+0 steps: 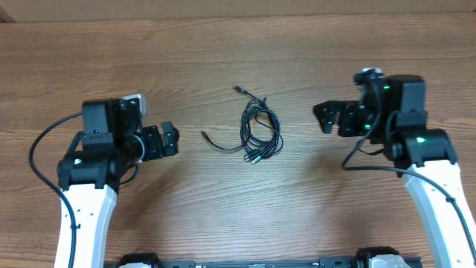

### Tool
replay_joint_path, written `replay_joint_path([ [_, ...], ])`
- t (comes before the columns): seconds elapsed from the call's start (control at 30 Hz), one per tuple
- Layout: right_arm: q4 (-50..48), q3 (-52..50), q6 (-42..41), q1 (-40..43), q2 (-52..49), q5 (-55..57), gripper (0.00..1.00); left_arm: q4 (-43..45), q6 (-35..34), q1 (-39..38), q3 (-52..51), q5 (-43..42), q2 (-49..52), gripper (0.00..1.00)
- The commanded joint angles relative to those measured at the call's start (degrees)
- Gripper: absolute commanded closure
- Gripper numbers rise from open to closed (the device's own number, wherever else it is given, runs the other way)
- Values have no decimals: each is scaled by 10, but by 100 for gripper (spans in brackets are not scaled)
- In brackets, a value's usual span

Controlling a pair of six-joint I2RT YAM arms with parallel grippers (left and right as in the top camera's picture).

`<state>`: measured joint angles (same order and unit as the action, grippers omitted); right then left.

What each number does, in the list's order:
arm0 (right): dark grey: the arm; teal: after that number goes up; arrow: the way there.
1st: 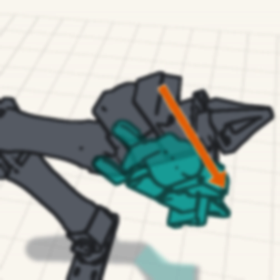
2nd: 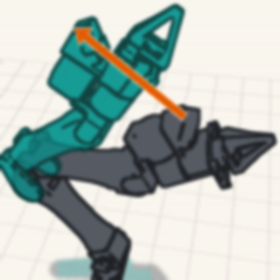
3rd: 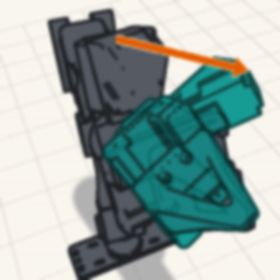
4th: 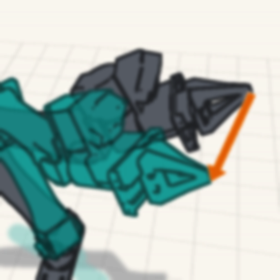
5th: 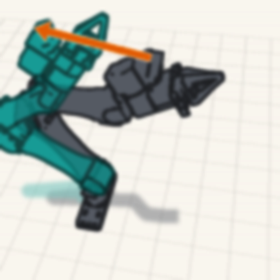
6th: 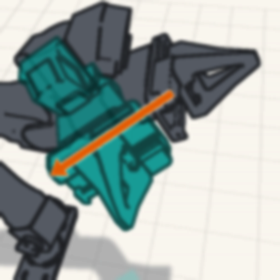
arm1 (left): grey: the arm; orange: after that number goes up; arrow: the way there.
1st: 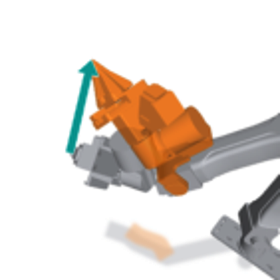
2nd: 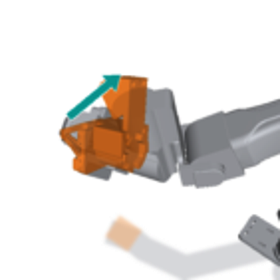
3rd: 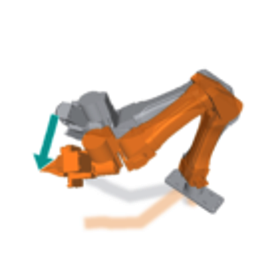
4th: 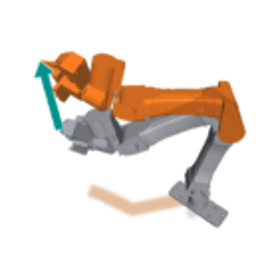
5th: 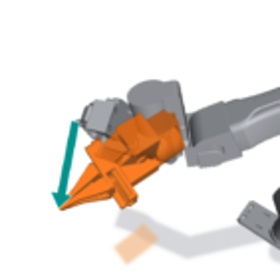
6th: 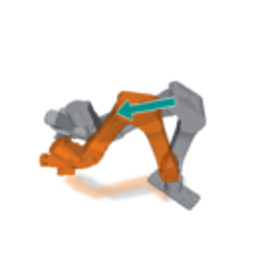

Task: Untangle cables
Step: 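Move both grippers forward toward the black cable bundle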

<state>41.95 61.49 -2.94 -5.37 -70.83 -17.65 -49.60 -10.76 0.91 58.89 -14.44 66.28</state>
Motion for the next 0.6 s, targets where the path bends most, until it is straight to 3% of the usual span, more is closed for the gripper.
replay_joint_path([
  [0.0,-17,15,4,-52,-10,47,1,9,19,-38,21,8,5,1],
  [0.27,-67,15,35,-161,-106,68,1,9,22,-121,21,61,39,0],
  [0.57,-107,15,32,-174,-229,67,18,17,30,-150,21,55,102,1],
])
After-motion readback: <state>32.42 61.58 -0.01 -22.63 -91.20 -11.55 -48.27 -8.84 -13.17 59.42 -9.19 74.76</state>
